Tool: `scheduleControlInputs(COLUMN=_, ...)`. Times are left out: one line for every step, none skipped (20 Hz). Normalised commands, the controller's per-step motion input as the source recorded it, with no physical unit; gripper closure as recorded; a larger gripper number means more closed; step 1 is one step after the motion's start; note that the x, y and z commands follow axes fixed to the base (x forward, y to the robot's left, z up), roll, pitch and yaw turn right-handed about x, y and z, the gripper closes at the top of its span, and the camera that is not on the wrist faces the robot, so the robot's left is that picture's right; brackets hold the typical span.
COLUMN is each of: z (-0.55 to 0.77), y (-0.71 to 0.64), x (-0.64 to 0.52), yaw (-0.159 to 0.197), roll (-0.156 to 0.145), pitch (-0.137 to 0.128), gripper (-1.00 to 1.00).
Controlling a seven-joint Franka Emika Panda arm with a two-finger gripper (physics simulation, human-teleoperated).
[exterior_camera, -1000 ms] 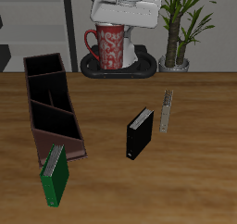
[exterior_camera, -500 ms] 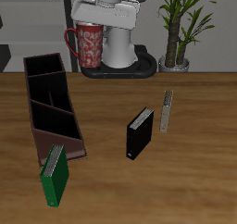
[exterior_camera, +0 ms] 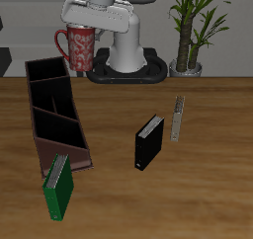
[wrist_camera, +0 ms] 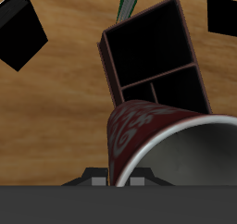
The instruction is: Place the red mug into the right desk caddy's right compartment
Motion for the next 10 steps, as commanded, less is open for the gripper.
scheduleControlInputs(z=-0.07, y=-0.33, x=-0.07, yaw=0.038, roll=-0.020, pitch=-0.050, gripper=1.00)
scheduleControlInputs(z=-0.11, y=-0.16, x=-0.11, yaw=-0.029, roll=0.004, pitch=0.030, gripper=1.00)
scheduleControlInputs(z=-0.19, y=-0.34, x=-0.05, yaw=0.067, roll=0.012, pitch=0.020, gripper=1.00)
scheduleControlInputs(z=-0.06, y=-0.12, x=-0.09, yaw=0.012, roll=-0.033, pitch=-0.001, gripper=1.00)
scheduleControlInputs(z=-0.15, y=-0.30, x=-0.04, yaw=-0.039, roll=-0.017, pitch=0.038, gripper=1.00)
scheduleControlInputs(z=-0.14, y=-0.23, x=-0.04, yaw=0.018, roll=-0.023, pitch=0.038, gripper=1.00)
scheduleControlInputs(z=-0.12, y=-0.24, x=-0.06, yaw=0.064, roll=-0.032, pitch=-0.018, gripper=1.00)
scheduleControlInputs(z=-0.19, y=-0.30, x=0.01, yaw=-0.040, roll=-0.037, pitch=0.071, gripper=1.00)
scheduleControlInputs(z=-0.18, y=-0.31, x=-0.09, yaw=-0.057, roll=-0.039, pitch=0.055, gripper=1.00)
scheduleControlInputs(z=-0.12, y=-0.19, x=-0.11, yaw=0.011, roll=-0.033, pitch=0.007, gripper=1.00)
